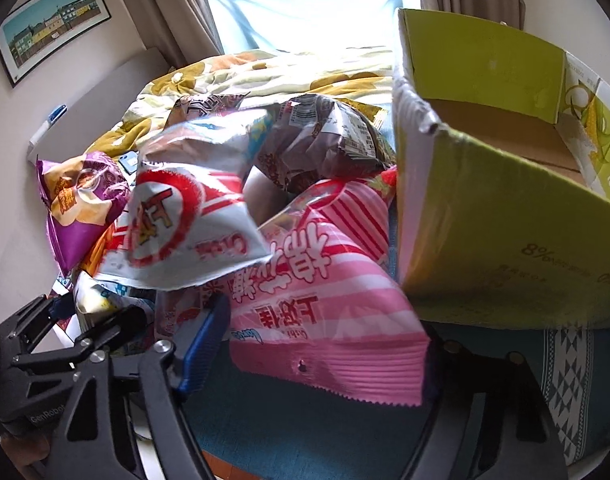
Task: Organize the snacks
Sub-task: 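Grasp the white Oishi bag with the left tool while the right tool grasps the pink striped bag, then lift the white Oishi bag with the left tool while the right tool lifts the pink bag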
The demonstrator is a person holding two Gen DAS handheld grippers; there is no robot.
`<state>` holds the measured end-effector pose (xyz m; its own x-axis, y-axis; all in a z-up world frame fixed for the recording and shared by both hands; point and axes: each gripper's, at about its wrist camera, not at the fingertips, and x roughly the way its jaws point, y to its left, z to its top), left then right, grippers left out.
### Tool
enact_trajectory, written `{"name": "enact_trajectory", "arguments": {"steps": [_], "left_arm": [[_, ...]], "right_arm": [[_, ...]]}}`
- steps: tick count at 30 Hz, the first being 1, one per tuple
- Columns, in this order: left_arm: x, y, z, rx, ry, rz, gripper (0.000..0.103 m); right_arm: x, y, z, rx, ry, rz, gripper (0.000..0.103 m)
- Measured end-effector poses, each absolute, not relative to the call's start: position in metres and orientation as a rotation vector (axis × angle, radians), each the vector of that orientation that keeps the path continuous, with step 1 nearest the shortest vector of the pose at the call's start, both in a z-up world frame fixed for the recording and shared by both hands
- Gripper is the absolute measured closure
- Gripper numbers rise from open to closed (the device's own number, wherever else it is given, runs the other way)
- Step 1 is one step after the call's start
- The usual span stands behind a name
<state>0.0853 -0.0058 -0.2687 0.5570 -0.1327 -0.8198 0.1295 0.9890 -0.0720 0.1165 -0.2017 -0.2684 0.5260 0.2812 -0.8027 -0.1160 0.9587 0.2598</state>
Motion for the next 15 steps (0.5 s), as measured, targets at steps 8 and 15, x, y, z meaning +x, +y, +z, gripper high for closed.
{"name": "enact_trajectory", "arguments": {"steps": [8, 15], "left_arm": [[0.082, -0.003, -0.26, -0.013, 0.961, -0.202, 0.034], [0.072, -0.003, -0.232, -0.025, 0.923, -0.219, 0.034]], "right_arm": [[0.111, -0.204, -0.265, 0.233, 0.989, 0.234, 0.065], [0.095, -0.204, -0.243, 0.234, 0.952, 0.209, 0.075]]}}
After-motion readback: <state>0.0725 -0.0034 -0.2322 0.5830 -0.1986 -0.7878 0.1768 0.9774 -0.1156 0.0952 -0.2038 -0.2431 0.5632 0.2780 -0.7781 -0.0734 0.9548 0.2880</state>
